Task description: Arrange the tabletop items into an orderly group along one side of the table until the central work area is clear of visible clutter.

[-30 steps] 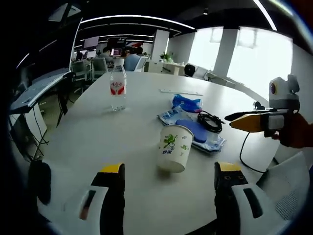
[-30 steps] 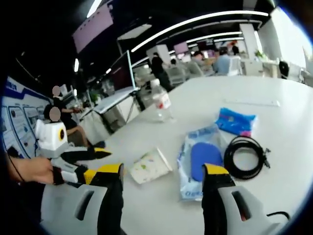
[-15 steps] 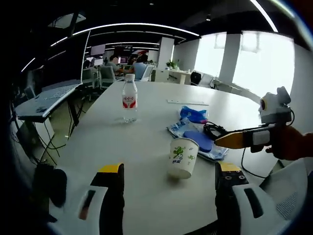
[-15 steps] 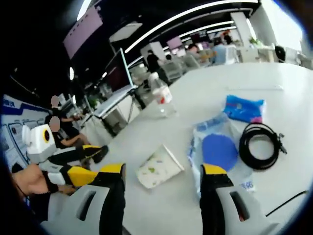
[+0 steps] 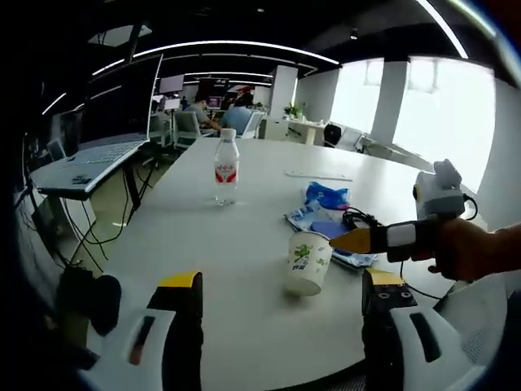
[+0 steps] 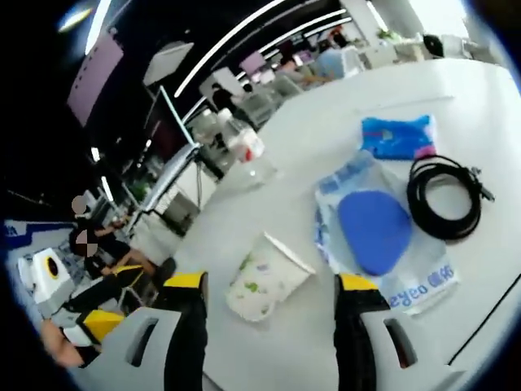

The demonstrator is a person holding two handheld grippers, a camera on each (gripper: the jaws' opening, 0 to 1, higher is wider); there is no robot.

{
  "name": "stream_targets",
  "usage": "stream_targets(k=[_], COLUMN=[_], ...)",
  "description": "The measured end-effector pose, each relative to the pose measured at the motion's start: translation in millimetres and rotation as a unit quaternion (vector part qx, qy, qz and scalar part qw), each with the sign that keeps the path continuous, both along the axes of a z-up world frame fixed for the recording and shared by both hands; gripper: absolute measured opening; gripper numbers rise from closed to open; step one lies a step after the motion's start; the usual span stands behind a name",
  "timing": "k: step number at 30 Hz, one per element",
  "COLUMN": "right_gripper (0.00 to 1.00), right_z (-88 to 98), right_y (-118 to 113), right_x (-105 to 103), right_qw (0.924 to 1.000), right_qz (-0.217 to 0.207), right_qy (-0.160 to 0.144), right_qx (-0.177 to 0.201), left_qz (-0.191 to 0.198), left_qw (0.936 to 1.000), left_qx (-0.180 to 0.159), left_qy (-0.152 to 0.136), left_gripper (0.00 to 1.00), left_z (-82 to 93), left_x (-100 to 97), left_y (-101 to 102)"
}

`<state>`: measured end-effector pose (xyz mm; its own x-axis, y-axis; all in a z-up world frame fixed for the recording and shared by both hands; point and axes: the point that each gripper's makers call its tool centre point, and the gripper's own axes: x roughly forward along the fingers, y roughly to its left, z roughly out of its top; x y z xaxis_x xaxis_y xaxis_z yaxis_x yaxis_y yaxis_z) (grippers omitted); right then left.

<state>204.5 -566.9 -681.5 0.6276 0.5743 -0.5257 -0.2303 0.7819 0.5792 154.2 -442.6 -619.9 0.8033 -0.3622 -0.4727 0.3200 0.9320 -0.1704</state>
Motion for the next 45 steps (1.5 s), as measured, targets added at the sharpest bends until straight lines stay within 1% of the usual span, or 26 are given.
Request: stream_targets(k=[2, 7, 8, 9, 10, 11, 15, 17, 18, 20, 24, 26, 30, 31, 33, 35, 37, 45], right_gripper=[0.6, 0.61, 0.61, 0.61, 0.61, 0.61, 0.61, 0.6, 0.61, 0.61, 0.61, 0.6, 0.6, 0.6, 0.6, 0.6, 0.6, 0.58], right_z=[-2.2, -9.3, -9.7, -10.5, -11.0, -10.4, -16.0, -19.0, -19.4, -22.1, -27.4, -28.8, -31.4, -32.4, -35.2, -36.7, -36.6, -37.1], right_y=[1.1, 5.0, 5.5, 6.2, 7.2, 8.5, 13.9, 18.8, 19.8, 19.5, 23.3, 25.6, 27.6, 28.0, 28.1, 26.9, 26.8, 29.8], right_x=[-1.3, -0.7, -0.5, -0.1, 1.8, 3.7, 10.6, 11.1, 12.4, 14.2, 18.7, 19.7, 21.9, 22.5, 23.2, 24.0, 25.2, 30.6], right_qw=[1.0, 0.9995, 0.9992, 0.9989, 0.9988, 0.9986, 0.9976, 0.9959, 0.9957, 0.9954, 0.9938, 0.9933, 0.9925, 0.9923, 0.9914, 0.9906, 0.9903, 0.9885], right_qz=[-0.001, -0.015, -0.021, -0.025, -0.026, -0.032, -0.041, -0.048, -0.05, -0.058, -0.069, -0.071, -0.076, -0.076, -0.081, -0.084, -0.087, -0.092], right_qy=[0.006, 0.028, 0.034, 0.04, 0.041, 0.041, 0.055, 0.074, 0.074, 0.075, 0.087, 0.091, 0.095, 0.097, 0.103, 0.107, 0.108, 0.118], right_qx=[-0.002, 0.004, 0.007, 0.007, 0.009, 0.013, 0.012, 0.022, 0.023, 0.009, 0.006, 0.004, -0.007, -0.007, -0.007, -0.011, -0.01, -0.022], left_qz=[-0.001, -0.003, -0.006, -0.018, -0.025, -0.029, -0.035, -0.038, -0.041, -0.046, -0.058, -0.065, -0.075, -0.079, -0.092, -0.095, -0.102, -0.113], left_qw=[1.0, 0.9999, 0.9999, 0.9996, 0.9991, 0.999, 0.9988, 0.9987, 0.9986, 0.9983, 0.9978, 0.9973, 0.9967, 0.9965, 0.9948, 0.9946, 0.994, 0.9926], left_qx=[-0.003, -0.004, 0.0, 0.013, 0.025, 0.028, 0.018, 0.019, 0.02, 0.022, 0.019, 0.026, 0.022, 0.018, 0.019, 0.025, 0.022, 0.033], left_qy=[-0.002, -0.012, -0.014, -0.017, -0.023, -0.022, -0.028, -0.027, -0.028, -0.029, -0.025, -0.023, -0.021, -0.023, -0.041, -0.033, -0.032, -0.026], left_gripper=[0.85, 0.87, 0.87, 0.88, 0.89, 0.89, 0.92, 0.93, 0.94, 0.96, 1.0, 1.0, 1.0, 1.0, 1.0, 1.0, 1.0, 1.0], left_z=[2.1, 7.1, 7.6, 8.3, 9.2, 9.2, 13.2, 13.1, 13.4, 13.5, 12.4, 11.7, 12.5, 13.5, 18.0, 16.1, 16.2, 9.8], left_x=[-1.1, -1.6, -2.0, -3.2, -3.4, -5.1, -7.7, -8.7, -9.4, -10.8, -15.1, -16.8, -20.4, -21.3, -21.9, -23.8, -25.5, -28.7], left_y=[-1.0, -1.9, -2.6, -4.1, -4.5, -6.4, -9.9, -10.3, -10.8, -11.5, -13.6, -12.9, -14.0, -15.3, -18.6, -18.9, -21.5, -21.3])
